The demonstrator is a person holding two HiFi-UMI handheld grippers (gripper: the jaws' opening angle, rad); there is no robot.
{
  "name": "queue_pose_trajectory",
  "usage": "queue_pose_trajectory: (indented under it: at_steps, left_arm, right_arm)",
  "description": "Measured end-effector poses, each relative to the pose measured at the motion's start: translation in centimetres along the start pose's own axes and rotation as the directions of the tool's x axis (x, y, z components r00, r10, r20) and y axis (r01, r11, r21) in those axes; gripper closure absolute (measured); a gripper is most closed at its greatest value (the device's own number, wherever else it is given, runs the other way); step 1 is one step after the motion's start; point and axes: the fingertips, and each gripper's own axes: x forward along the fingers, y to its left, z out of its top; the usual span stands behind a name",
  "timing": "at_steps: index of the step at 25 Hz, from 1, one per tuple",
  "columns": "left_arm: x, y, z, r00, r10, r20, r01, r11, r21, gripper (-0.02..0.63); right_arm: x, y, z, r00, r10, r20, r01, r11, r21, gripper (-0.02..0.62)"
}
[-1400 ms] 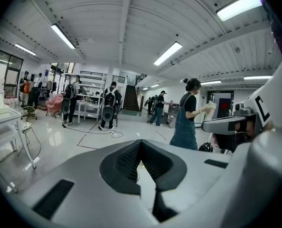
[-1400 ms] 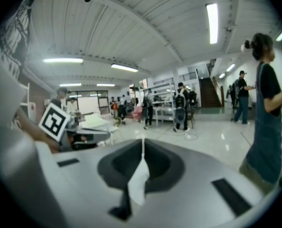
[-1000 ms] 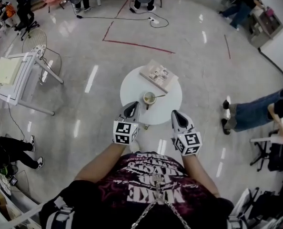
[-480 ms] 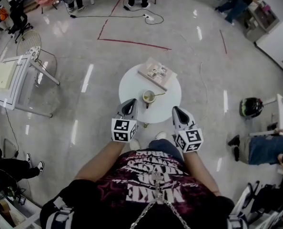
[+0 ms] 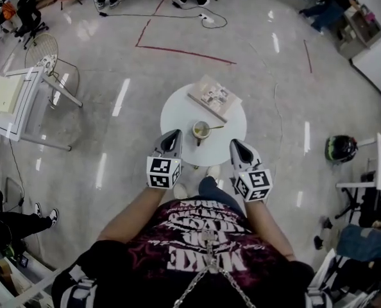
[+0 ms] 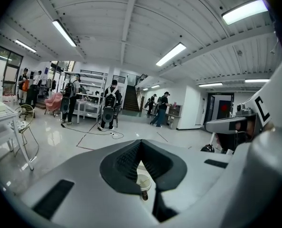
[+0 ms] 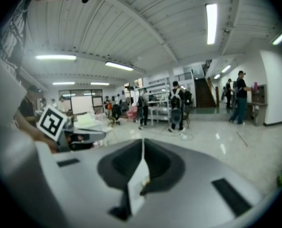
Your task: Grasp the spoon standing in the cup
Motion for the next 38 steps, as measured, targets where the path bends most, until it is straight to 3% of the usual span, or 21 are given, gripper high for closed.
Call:
queue_pose_trajectory:
  at_steps: [20, 38]
  left_arm:
    - [5.2, 0.1, -4.4, 0.989, 0.023, -0.144, -0.032, 0.998, -0.058, 0.581]
    - [10.9, 1.8, -7.2, 0.968, 0.057, -0.243, -0.088, 0.989, -0.122, 0.581]
  right_arm:
    - [5.5, -2.8, -3.8, 0.985, 0.104, -0.136, -0.097, 0.994, 0.056, 0.560]
    - [10.0, -7.0, -4.4, 0.972, 0.126, -0.200, -0.116, 0.991, 0.061, 0.560]
